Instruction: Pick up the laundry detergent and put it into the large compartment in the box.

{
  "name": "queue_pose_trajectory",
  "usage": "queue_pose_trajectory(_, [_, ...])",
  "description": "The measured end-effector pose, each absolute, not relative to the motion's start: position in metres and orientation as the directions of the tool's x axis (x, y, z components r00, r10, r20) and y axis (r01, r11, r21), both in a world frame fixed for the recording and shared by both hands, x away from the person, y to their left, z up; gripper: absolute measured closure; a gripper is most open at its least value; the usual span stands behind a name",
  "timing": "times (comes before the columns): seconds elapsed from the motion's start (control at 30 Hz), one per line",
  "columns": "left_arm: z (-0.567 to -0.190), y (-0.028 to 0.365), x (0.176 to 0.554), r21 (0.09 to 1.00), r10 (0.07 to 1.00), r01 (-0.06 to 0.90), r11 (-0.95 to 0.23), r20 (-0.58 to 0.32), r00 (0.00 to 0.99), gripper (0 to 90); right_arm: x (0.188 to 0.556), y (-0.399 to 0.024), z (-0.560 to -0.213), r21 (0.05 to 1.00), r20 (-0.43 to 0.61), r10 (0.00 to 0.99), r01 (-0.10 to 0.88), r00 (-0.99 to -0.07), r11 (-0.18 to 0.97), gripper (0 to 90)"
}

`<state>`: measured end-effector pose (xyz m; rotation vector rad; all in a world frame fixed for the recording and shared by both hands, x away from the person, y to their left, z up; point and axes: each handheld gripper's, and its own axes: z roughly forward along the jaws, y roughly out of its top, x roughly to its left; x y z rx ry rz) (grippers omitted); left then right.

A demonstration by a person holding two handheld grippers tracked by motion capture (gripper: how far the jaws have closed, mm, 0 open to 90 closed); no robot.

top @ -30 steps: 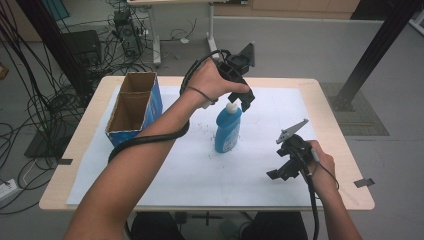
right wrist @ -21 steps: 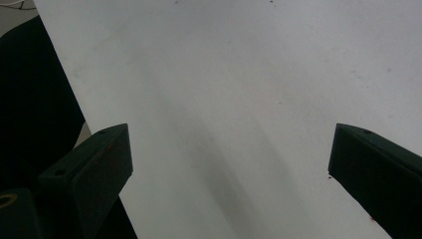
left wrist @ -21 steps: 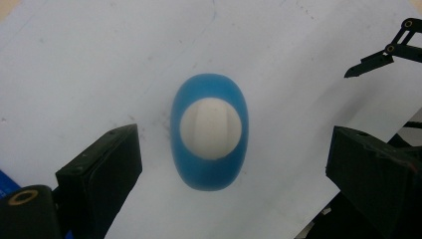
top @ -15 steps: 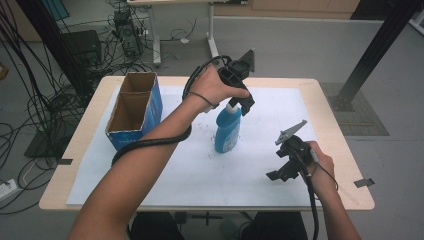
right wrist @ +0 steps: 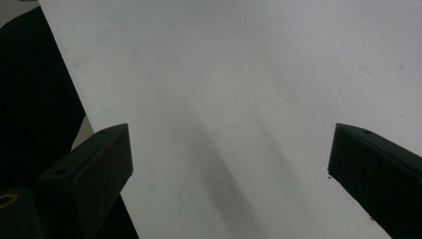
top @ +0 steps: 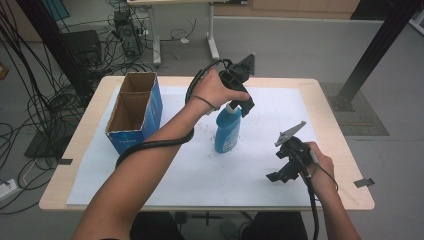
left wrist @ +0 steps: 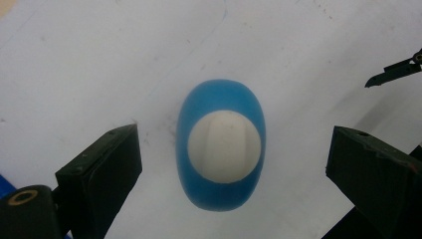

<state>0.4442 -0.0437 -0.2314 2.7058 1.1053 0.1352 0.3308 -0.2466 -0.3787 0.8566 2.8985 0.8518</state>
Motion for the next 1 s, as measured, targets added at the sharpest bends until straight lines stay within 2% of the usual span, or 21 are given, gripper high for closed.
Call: queue_pose_trajectory(1.0, [-0.254, -0.047, 0.449, 0.213, 0.708, 0.692, -0.690, 0.000, 0.706, 7.7, 0.330, -0.247, -0.381, 0.495, 0.148, 0.500, 0.502, -0.853, 0.709, 3.9])
